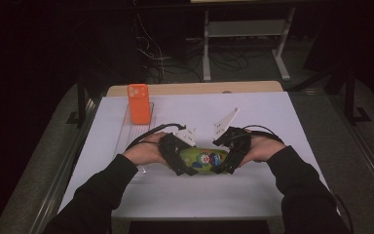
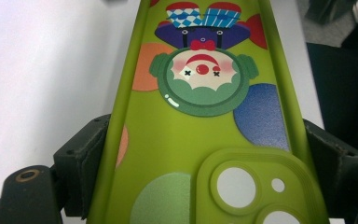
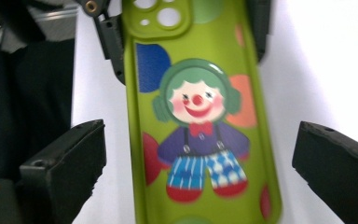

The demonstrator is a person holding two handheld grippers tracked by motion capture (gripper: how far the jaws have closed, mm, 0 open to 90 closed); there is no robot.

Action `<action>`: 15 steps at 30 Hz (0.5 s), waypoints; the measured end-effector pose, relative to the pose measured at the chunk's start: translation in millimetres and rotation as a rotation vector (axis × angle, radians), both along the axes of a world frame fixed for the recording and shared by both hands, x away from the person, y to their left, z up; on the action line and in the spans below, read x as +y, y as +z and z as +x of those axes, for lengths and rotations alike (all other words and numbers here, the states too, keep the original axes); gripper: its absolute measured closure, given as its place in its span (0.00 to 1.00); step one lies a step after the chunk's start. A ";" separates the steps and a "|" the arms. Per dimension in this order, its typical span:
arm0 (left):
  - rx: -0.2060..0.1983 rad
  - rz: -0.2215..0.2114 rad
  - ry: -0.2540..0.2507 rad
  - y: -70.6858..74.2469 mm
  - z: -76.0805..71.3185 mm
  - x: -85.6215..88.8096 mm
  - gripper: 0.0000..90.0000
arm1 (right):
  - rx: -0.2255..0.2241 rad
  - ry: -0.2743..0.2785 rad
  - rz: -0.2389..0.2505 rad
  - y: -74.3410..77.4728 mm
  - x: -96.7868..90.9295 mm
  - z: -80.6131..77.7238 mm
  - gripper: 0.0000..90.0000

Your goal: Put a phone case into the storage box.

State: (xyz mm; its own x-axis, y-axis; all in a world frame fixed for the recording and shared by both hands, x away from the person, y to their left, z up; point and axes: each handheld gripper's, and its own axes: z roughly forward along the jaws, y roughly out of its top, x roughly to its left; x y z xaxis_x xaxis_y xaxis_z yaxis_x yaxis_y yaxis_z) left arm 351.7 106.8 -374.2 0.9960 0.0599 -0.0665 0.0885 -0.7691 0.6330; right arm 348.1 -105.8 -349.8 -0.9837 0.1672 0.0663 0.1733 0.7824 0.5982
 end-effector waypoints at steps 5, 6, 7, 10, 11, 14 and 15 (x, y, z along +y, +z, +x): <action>-0.022 0.004 0.098 -3.6 -1.4 5.1 0.17 | -0.031 -0.093 0.063 -0.8 -14.3 3.2 0.01; -0.029 0.000 0.117 -4.5 -1.6 6.0 0.17 | -0.039 -0.115 0.068 -1.7 -17.0 3.4 0.01; -0.035 -0.004 0.139 -5.2 -1.4 7.0 0.17 | -0.041 -0.139 0.075 -2.9 -19.4 3.0 0.00; -0.030 -0.011 0.198 -7.0 -2.0 9.7 0.17 | -0.057 -0.219 0.092 -7.8 -26.3 2.4 0.00; -0.041 -0.015 0.213 -7.3 -1.9 10.7 0.17 | -0.046 -0.257 0.099 -8.5 -26.9 0.6 0.00; -0.059 -0.013 0.263 -6.5 -1.8 13.4 0.17 | -0.040 -0.352 0.095 -15.2 -29.8 -2.9 0.00; -0.057 -0.012 0.289 -5.5 -1.5 14.4 0.17 | -0.038 -0.371 0.098 -17.1 -30.5 -3.3 0.00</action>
State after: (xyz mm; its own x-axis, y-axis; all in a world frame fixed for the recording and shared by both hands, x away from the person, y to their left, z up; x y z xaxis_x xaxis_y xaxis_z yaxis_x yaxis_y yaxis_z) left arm 350.2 121.2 -379.7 0.9398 0.3414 -0.0130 0.2668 -0.7096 0.6521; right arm 344.8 -136.3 -366.9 -0.8595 0.5071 0.0642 0.4103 0.6094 0.6784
